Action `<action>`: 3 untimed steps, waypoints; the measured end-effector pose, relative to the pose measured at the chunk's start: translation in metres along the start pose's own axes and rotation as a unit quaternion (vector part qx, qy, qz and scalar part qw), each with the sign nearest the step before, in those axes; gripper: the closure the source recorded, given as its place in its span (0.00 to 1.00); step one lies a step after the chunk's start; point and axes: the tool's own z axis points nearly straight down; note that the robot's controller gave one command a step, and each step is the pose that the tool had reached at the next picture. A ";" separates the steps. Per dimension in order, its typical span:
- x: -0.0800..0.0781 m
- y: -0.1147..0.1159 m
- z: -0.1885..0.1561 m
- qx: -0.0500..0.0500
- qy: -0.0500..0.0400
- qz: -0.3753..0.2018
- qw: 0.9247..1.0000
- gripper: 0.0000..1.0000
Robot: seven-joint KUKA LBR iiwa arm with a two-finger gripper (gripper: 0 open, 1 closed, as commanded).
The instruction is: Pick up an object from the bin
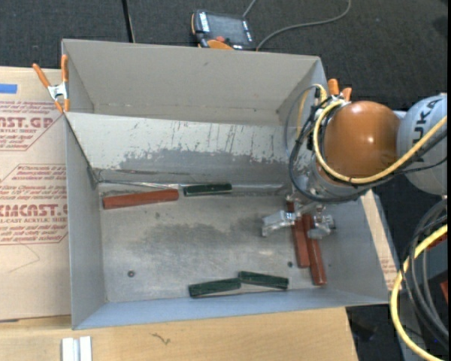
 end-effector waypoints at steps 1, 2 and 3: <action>-0.027 0.040 -0.034 -0.002 0.002 -0.047 0.999 0.00; 0.041 0.037 -0.002 0.002 -0.002 -0.055 0.998 0.00; 0.032 0.035 -0.005 0.004 -0.006 -0.059 0.998 1.00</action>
Offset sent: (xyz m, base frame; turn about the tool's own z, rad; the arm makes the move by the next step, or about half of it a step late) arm -0.0364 0.0272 0.0336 -0.0914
